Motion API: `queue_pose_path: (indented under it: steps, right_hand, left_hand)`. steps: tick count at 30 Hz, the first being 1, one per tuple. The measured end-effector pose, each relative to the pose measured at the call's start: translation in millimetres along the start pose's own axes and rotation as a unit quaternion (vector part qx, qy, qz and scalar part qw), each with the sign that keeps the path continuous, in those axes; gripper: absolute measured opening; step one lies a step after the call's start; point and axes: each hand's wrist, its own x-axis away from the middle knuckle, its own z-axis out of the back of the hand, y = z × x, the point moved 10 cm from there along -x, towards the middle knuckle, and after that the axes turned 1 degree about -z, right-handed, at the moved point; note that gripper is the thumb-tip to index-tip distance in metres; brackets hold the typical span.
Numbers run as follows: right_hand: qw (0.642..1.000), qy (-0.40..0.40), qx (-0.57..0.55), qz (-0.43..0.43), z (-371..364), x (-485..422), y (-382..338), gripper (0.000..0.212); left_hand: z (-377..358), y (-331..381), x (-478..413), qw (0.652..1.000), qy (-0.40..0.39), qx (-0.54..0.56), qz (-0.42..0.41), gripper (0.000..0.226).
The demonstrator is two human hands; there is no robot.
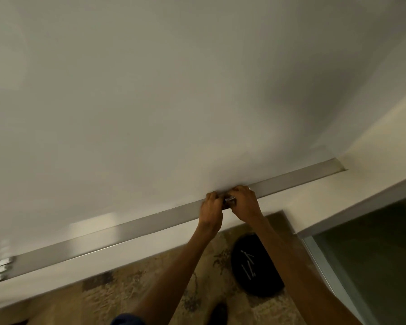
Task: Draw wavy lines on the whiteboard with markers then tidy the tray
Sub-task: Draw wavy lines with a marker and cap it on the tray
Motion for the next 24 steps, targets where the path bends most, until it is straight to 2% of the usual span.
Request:
queue_pose_path:
  steps: [6,10,13,16,19,24]
  right_hand:
    - [0.997,-0.029,-0.03,0.058,-2,-1,-7,0.019]
    - [0.994,-0.044,-0.035,0.095,0,11,-20,0.014]
    - [0.99,-0.024,-0.028,0.139,8,23,-34,0.029]
    - [0.985,0.038,-0.003,0.167,28,30,-54,0.046]
    - [0.981,0.068,0.046,0.178,40,36,-78,0.049]
    - [0.982,0.058,0.085,0.16,42,52,-117,0.053]
  left_hand:
    - [8,1,6,0.999,0.011,0.036,0.001,0.031]
    - [14,-10,12,1.0,-0.005,0.01,-0.007,0.021]
    - [26,-11,15,0.999,-0.023,-0.011,-0.034,0.019]
    - [44,-2,22,0.996,-0.026,-0.02,-0.077,0.019]
    - [63,-4,33,0.993,-0.013,-0.045,-0.107,0.021]
    - [103,-11,62,0.988,0.011,-0.049,-0.144,0.024]
